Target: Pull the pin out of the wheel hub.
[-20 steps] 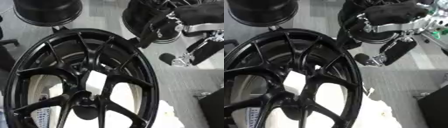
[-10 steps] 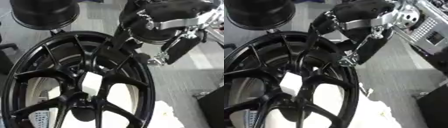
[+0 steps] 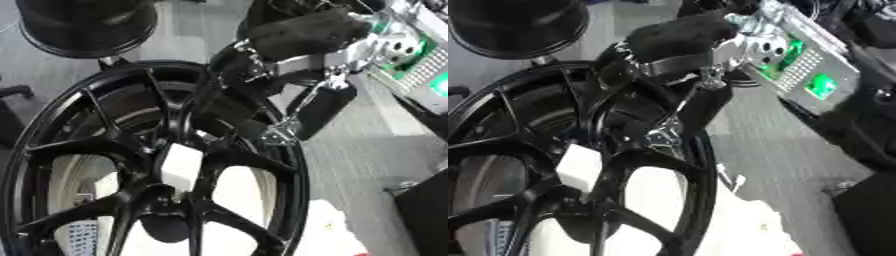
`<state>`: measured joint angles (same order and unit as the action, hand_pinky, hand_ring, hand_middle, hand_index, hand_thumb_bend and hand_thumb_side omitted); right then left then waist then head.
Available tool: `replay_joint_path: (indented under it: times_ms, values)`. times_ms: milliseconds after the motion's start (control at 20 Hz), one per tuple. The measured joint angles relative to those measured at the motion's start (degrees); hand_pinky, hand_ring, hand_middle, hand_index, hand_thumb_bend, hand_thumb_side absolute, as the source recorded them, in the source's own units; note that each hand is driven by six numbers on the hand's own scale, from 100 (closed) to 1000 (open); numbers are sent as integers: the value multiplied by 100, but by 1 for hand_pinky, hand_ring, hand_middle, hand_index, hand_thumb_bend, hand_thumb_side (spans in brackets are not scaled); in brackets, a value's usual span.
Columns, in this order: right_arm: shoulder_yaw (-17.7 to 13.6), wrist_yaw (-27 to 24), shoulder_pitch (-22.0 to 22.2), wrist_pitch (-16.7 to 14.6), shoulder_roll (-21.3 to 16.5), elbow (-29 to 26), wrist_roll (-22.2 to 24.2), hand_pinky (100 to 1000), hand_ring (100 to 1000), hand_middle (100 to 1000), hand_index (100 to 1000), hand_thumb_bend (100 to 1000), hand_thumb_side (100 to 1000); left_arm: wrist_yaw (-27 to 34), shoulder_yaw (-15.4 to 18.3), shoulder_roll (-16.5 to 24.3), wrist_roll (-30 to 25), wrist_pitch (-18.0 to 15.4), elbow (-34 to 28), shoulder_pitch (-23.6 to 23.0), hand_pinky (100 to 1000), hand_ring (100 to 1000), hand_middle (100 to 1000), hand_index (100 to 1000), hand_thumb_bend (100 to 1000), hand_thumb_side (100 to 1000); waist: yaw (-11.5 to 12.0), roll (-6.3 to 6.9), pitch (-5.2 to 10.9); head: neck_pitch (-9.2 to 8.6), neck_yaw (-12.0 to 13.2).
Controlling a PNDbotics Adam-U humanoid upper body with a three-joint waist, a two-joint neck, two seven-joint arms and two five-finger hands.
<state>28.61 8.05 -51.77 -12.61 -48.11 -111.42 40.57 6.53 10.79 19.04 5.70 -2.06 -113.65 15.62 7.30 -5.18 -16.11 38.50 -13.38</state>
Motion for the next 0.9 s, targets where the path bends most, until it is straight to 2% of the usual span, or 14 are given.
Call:
replay_joint_path:
  times_ms: [150,400,650,900]
  values:
    - [0,30,-88,-43,118,-64,122,895,857,800,863,170,100,3,1,-3,4,20,0,-2,821,710,573,820,100,633,-1,1,0,-1,-2]
    - [46,116,-108,-180,212,-121,408,907,870,808,861,365,100,4,2,-44,18,38,0,-4,821,710,573,820,100,635,9,1,-22,-2,-44]
    - [73,182,-107,-405,317,-129,684,909,862,803,865,354,100,8,2,-50,13,50,0,-4,820,710,572,820,100,638,26,-5,-65,-13,-50]
    - [109,296,-168,-441,516,-106,719,907,860,802,870,356,100,27,1,-54,5,74,0,-3,820,710,572,820,100,641,65,-20,-112,-35,-93]
